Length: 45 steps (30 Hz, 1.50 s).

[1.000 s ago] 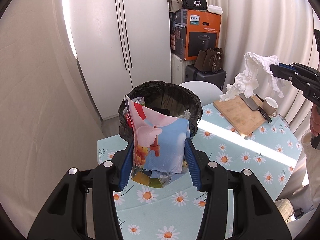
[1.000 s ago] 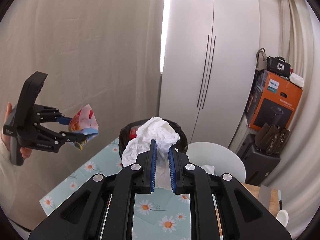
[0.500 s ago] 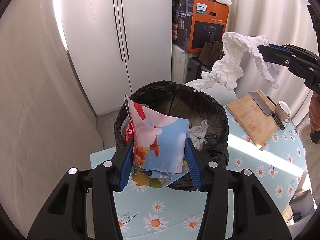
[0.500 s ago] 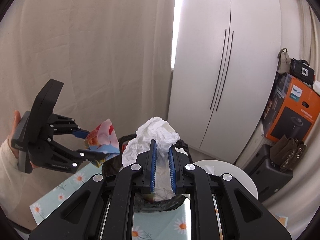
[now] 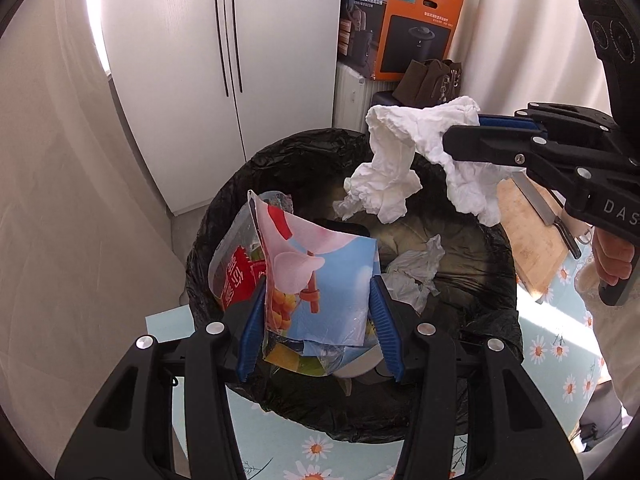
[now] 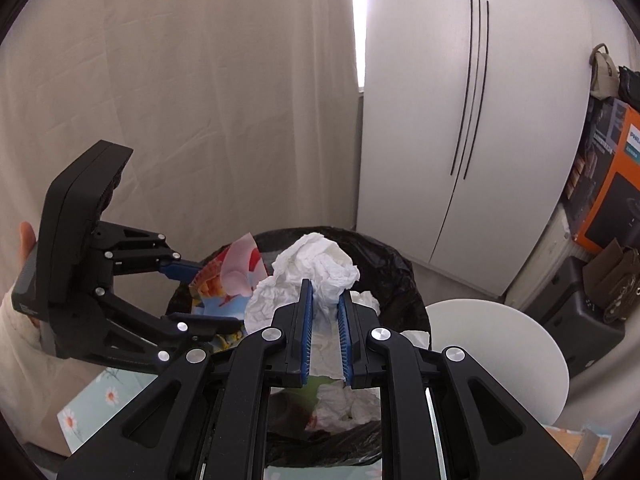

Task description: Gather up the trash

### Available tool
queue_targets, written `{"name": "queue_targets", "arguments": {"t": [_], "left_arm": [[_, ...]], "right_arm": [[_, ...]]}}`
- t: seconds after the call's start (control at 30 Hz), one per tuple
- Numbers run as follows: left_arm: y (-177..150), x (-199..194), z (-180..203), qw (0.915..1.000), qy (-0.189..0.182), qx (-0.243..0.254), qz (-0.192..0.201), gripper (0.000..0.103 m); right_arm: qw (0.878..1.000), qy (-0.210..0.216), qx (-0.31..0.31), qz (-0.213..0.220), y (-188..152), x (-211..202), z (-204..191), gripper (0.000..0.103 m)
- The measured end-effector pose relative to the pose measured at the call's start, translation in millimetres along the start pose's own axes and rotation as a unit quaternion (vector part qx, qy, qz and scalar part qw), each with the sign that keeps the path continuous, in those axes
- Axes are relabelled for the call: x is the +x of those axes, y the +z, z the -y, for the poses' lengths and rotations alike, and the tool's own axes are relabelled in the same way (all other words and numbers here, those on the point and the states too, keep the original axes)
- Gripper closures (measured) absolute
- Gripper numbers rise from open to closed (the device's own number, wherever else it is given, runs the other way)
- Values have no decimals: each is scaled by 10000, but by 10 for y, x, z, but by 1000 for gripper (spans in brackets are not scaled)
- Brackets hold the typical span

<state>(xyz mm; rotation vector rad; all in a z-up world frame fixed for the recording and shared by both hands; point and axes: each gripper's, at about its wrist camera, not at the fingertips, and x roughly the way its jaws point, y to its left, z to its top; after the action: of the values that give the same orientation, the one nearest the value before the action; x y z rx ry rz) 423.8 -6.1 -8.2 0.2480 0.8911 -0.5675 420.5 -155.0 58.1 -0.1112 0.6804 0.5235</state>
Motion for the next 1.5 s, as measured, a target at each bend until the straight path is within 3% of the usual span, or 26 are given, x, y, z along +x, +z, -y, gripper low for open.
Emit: {"name": "queue_targets", "arguments": {"t": [0.3, 0.5, 0.53, 0.57, 0.63, 0.73, 0.87, 1.03, 1.3, 1.5], "left_arm": [[-16, 278, -33, 9999, -94, 15, -128, 51], [-30, 316, -15, 9998, 166, 105, -1, 37], [-26, 301, -11, 9997, 204, 113, 75, 32], [-31, 268, -9, 9996, 218, 109, 159, 22], [-52, 164, 17, 9985, 337, 148, 410, 15], [-101, -64, 91, 9946, 606, 289, 793, 6], [-196, -434, 155, 9897, 730, 265, 1204, 6], [-334, -783, 245, 9850, 919, 275, 1436, 6], [-718, -1210, 472, 9815, 685, 128, 1785, 6], [-1084, -1449, 636, 9792, 771, 6, 1874, 6]], "right_arm": [[9993, 78, 153, -331, -191, 433, 84, 90], [9985, -44, 275, -464, -303, 607, 65, 89], [9985, -48, 294, -454, -315, 605, 66, 82], [9987, -79, 303, -410, -324, 585, 66, 68], [9989, -188, 324, -269, -343, 507, 64, 50], [9989, -158, 419, -110, -336, 319, 88, 47], [9989, -369, 276, 91, -350, 54, 23, 17], [9979, -411, 382, 323, -411, -271, -92, 15], [9956, -721, 431, 413, -623, -751, -353, 13], [9934, -926, 480, 487, -903, -1147, -550, 10]]}}
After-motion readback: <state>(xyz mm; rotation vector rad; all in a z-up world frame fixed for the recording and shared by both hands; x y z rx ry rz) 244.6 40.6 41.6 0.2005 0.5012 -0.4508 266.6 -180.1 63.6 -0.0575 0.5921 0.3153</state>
